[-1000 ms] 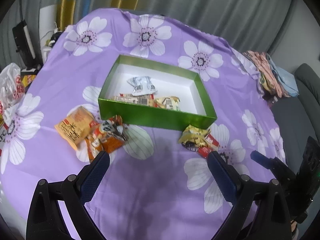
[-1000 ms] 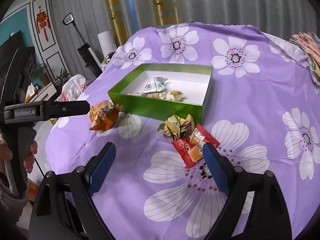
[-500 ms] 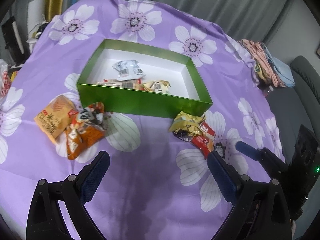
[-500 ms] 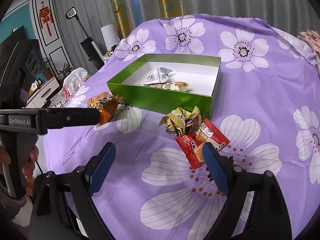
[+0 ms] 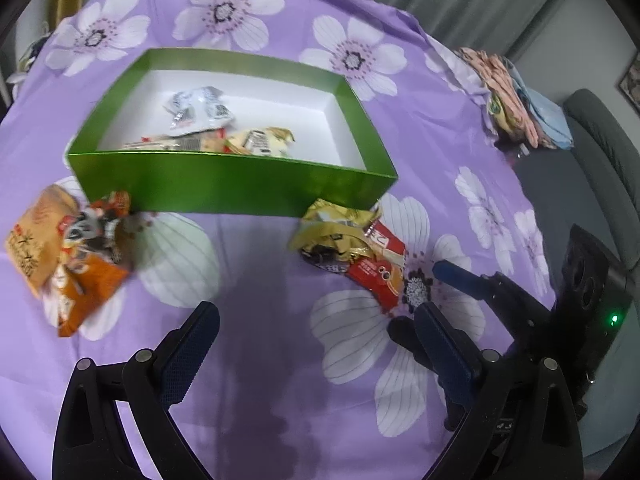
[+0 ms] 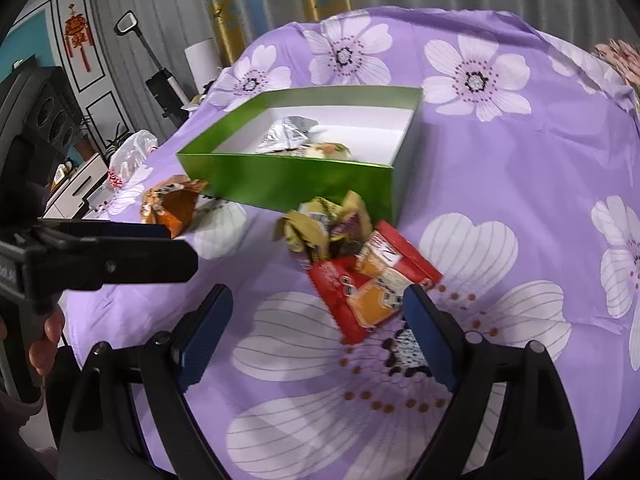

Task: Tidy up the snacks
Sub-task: 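Lower the left tool onto the yellow-and-red packet and close it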

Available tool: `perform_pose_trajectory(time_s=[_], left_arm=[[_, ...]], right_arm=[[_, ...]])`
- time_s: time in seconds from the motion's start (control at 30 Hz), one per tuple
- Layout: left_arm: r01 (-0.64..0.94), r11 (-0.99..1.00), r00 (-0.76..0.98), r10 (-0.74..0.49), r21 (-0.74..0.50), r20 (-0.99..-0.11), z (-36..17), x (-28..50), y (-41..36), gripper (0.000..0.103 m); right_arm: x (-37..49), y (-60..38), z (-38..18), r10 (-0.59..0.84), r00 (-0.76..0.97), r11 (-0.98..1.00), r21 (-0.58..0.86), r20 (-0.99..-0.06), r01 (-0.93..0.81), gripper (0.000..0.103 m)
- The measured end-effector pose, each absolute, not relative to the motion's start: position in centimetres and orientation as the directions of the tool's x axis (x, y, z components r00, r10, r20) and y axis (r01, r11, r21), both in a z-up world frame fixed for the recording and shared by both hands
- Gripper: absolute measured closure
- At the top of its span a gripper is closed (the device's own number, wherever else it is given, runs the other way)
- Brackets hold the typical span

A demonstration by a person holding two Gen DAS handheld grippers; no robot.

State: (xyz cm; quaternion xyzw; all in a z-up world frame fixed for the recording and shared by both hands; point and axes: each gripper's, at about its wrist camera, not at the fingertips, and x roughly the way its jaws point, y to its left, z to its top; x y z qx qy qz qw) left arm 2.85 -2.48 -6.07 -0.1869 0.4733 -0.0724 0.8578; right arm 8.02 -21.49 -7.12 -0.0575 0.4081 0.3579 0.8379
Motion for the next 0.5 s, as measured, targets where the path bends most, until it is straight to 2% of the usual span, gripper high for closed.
perform_pose_trajectory(time_s=[0.27,0.5], left_arm=[[-0.035,0.922,0.548,-0.306,-0.386,-0.779,-6.4,4.7,-3.6,0.005],[-0.019,0.923,0.551,-0.311,-0.383,-0.775,-7.2,6.5,-3.9,0.005]], right_arm=[[8.9,-21.3,-7.6,0.578,0.387,0.71,0.209,-0.718,-0.673,0.016],[10.1,-19.2,-8.1,0.591,0.366,0.679,0.198,-0.719,-0.707,0.026]])
